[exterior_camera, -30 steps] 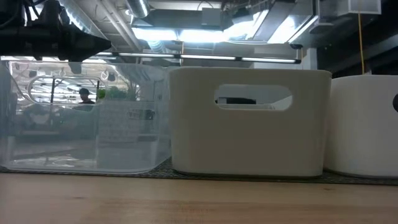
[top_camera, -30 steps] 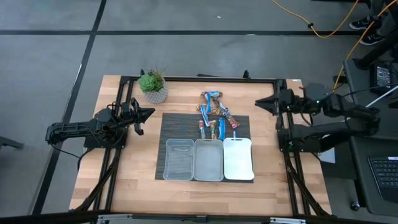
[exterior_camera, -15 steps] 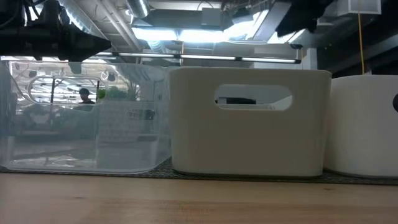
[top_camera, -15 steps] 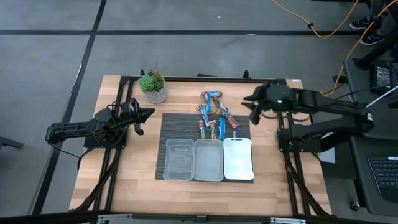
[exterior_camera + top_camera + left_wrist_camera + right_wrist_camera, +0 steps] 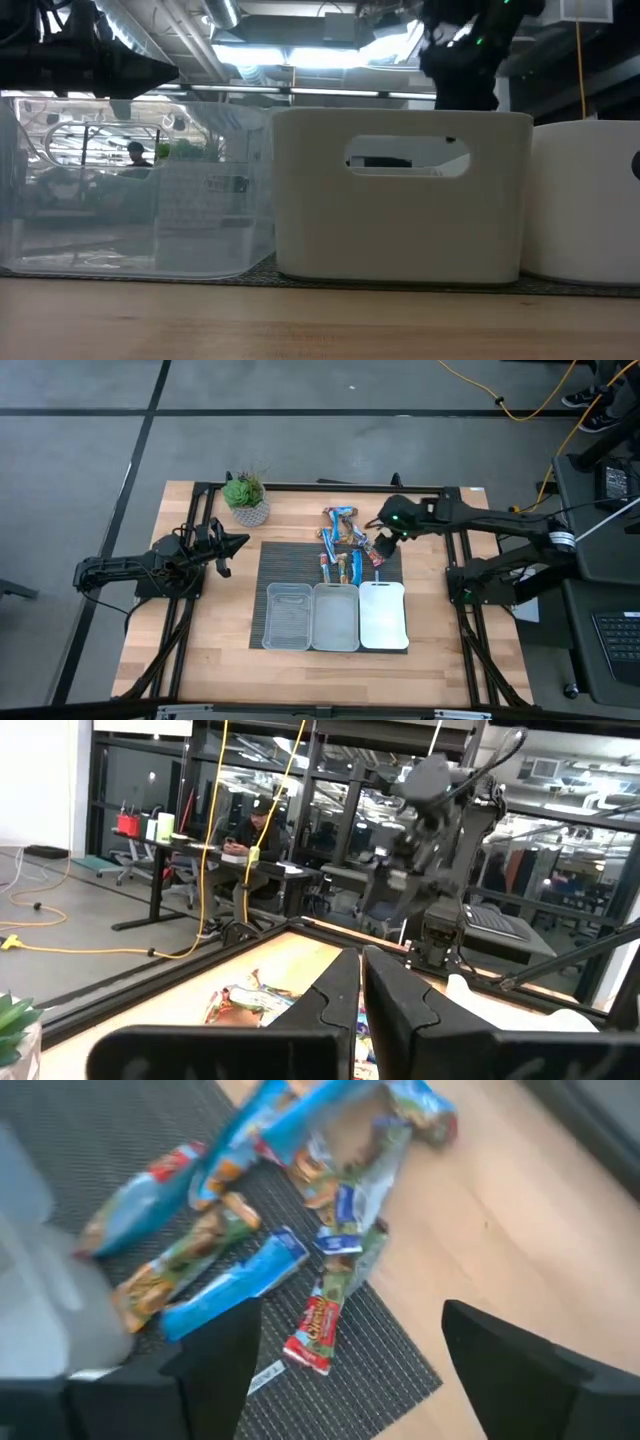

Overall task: Pick and place Granola Bars by type
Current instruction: Put the red granola bar into the white bin

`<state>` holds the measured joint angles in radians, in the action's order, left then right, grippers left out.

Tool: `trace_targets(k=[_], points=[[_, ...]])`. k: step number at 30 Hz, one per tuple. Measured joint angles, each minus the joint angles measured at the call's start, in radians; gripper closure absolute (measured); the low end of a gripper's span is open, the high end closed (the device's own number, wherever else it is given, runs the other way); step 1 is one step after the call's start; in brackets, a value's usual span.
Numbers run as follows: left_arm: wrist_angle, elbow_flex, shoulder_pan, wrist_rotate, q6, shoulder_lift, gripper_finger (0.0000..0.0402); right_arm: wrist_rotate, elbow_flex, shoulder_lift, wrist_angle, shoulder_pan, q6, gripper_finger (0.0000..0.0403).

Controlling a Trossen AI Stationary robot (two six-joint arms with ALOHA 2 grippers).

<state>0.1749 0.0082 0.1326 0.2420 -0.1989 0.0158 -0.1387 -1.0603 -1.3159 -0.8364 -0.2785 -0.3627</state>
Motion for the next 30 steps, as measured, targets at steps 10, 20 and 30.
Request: trace_targets(k=[10,20,30], points=[[-0.006,0.000,0.000,0.000,0.000,0.000,0.0389,0.000,0.034,-0.257,0.061,-0.002,0.030,0.0121],[-0.022,0.000,0.000,0.006,0.002,0.000,0.0389,0.016,0.067,-0.369,0.148,-0.008,0.032,0.0126],[-0.022,0.000,0.000,0.008,0.002,0.000,0.0393,0.030,0.068,-0.414,0.188,-0.015,0.057,0.0138]])
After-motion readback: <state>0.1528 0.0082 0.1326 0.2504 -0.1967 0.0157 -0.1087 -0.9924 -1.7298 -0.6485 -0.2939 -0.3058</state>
